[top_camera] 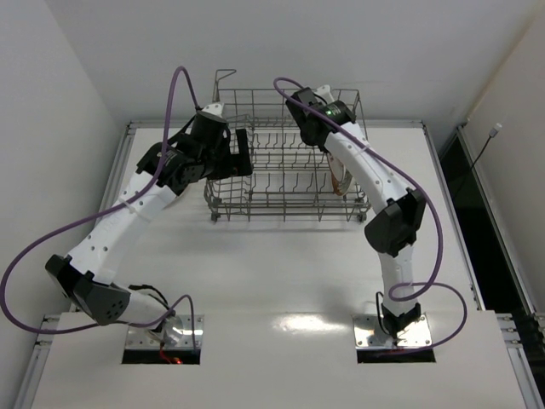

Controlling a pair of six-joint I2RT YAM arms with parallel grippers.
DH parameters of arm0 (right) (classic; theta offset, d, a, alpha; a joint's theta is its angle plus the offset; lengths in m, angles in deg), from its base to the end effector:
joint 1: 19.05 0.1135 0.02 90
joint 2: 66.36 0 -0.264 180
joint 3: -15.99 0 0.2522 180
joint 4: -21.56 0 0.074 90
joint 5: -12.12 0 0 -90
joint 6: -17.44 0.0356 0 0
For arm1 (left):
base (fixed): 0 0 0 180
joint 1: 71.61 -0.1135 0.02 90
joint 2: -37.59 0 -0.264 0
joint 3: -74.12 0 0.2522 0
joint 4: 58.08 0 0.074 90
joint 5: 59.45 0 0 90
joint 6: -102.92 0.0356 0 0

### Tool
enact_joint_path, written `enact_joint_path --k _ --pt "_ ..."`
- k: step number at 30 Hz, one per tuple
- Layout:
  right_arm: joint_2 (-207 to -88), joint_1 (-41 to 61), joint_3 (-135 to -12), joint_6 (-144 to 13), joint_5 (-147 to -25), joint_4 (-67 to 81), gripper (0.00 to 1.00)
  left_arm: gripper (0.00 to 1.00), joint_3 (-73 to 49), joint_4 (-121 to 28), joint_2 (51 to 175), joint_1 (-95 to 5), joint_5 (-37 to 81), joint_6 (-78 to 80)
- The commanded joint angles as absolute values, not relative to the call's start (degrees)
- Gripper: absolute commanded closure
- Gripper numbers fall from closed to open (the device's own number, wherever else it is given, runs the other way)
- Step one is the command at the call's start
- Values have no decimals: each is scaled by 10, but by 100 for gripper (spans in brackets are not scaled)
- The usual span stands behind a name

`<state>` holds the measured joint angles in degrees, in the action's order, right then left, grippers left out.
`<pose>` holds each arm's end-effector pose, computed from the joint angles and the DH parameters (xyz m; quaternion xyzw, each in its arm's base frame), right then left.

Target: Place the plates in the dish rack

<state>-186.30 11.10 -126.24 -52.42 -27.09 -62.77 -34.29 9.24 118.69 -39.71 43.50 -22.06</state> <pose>0.3860 0.1923 0.3527 0.0267 0.8823 -0.2840 0.3744 0.2474 -0.1446 0.4201 -0.0718 0.8990 -0.1461 0.4067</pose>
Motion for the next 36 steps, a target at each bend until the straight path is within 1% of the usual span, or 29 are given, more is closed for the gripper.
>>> enact_joint_path --k 1,13,26,36 --pt "-1868 114 -1272 -513 -246 -617 100 0 -342 89 1163 -392 440 -219" --pt "-1873 108 -1193 -484 -262 -599 100 0 -342 89 1163 -392 450 -214" --pt "-1878 98 -1171 -433 -312 -599 100 0 -342 89 1163 -392 450 -214" --pt "-1873 79 -1122 -414 -355 -564 100 0 -342 94 1163 -392 450 -208"
